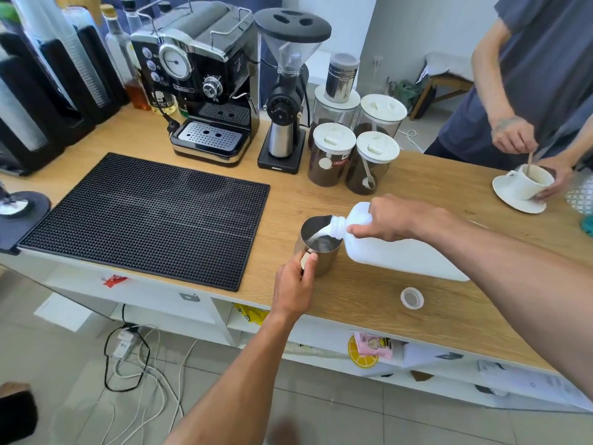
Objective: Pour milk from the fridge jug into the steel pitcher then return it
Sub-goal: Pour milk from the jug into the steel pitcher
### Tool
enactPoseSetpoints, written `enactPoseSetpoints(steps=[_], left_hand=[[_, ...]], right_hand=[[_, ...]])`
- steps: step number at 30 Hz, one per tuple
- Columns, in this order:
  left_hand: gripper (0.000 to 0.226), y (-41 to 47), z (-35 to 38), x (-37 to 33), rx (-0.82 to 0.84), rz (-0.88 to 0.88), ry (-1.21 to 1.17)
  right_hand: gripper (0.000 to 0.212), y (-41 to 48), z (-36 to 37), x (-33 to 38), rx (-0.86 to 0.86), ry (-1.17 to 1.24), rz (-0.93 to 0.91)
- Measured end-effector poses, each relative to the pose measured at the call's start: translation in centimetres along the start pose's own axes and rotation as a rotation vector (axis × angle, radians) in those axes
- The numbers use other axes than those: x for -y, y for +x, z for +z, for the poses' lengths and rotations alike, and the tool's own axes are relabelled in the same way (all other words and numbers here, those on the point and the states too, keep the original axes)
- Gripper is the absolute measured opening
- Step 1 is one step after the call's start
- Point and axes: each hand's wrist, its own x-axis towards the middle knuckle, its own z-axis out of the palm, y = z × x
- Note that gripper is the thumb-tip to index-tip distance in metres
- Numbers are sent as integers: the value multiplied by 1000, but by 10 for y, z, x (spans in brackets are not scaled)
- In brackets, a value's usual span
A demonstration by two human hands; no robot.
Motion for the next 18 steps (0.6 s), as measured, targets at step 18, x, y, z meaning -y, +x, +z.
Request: enactPoseSetpoints(steps=[18], left_hand=[[49,-1,-1,-5,-1,-10,5]], right_hand=[[57,-2,-3,-2,5,3,-38]])
